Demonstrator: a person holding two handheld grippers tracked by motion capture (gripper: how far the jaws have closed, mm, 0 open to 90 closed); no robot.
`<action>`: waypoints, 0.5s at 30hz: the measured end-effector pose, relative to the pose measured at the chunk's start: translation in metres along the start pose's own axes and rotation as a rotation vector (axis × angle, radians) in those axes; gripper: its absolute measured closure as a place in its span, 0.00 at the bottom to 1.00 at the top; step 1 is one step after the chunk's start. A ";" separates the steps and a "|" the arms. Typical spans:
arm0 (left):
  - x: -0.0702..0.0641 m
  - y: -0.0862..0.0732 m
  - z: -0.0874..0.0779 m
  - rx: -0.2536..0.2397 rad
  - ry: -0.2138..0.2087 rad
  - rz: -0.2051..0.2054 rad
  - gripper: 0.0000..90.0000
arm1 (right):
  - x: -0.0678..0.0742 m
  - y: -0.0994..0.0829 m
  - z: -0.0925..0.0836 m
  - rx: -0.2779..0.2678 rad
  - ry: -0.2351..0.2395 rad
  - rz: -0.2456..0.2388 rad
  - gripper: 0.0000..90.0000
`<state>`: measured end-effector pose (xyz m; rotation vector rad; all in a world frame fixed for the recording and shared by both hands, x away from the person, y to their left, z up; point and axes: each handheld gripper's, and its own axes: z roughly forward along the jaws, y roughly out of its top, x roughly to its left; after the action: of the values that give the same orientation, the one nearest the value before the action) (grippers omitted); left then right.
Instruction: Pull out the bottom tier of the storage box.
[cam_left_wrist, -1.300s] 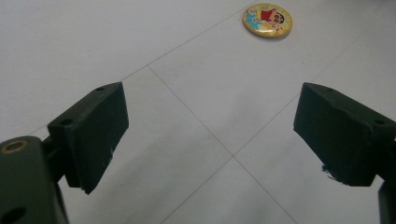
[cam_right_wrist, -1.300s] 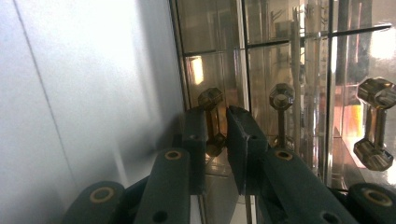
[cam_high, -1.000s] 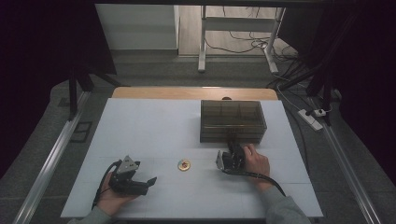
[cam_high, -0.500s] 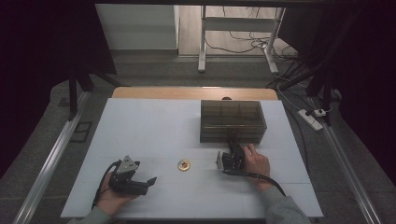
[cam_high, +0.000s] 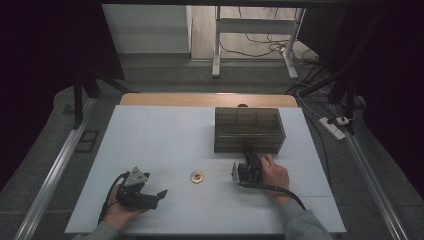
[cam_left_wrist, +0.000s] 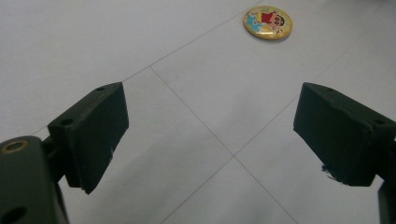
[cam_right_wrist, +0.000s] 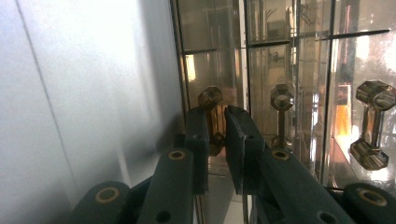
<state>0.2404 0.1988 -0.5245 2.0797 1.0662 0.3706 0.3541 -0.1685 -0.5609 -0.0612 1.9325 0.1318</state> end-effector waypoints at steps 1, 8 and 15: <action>0.000 0.000 0.000 0.000 0.000 0.000 0.12 | -0.001 0.001 -0.001 0.020 0.002 -0.007 0.89; 0.000 0.000 0.000 -0.001 0.000 0.000 0.12 | 0.000 0.000 0.000 -0.007 -0.005 -0.001 0.90; 0.000 0.000 -0.001 -0.004 0.000 -0.001 0.12 | -0.002 0.001 -0.004 0.026 -0.006 -0.025 0.90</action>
<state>0.2401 0.1995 -0.5237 2.0753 1.0660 0.3722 0.3508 -0.1683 -0.5570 -0.0680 1.9260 0.0904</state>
